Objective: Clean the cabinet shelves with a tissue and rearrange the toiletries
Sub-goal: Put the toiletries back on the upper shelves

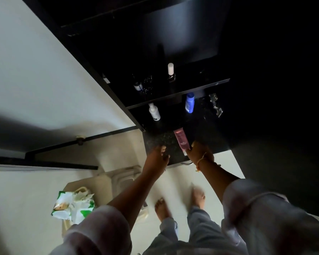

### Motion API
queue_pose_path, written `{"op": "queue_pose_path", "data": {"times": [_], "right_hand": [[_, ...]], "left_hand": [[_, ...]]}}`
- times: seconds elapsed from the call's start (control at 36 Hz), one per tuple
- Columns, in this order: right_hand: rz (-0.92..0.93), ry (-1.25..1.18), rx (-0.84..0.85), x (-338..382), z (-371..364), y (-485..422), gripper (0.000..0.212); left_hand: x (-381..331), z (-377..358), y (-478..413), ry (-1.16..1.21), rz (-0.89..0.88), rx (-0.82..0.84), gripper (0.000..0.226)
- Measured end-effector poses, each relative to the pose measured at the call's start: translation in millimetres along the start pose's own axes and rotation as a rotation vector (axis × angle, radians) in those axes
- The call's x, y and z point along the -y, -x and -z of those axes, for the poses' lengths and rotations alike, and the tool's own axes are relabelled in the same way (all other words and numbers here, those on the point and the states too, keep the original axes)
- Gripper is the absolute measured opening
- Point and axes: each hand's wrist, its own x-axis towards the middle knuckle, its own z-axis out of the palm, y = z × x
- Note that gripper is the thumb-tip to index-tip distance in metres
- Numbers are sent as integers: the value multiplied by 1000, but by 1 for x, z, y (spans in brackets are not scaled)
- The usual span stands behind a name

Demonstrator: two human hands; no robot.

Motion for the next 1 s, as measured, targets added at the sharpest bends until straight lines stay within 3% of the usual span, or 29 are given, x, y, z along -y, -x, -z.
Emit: {"op": "queue_pose_path", "data": {"times": [0.69, 1.0], "right_hand": [[-15, 25, 140, 0, -24, -36, 41], [192, -135, -81, 14, 25, 15, 24]], "left_hand": [[7, -15, -10, -45, -5, -54, 41], [-16, 29, 4, -54, -195, -166, 52]]}}
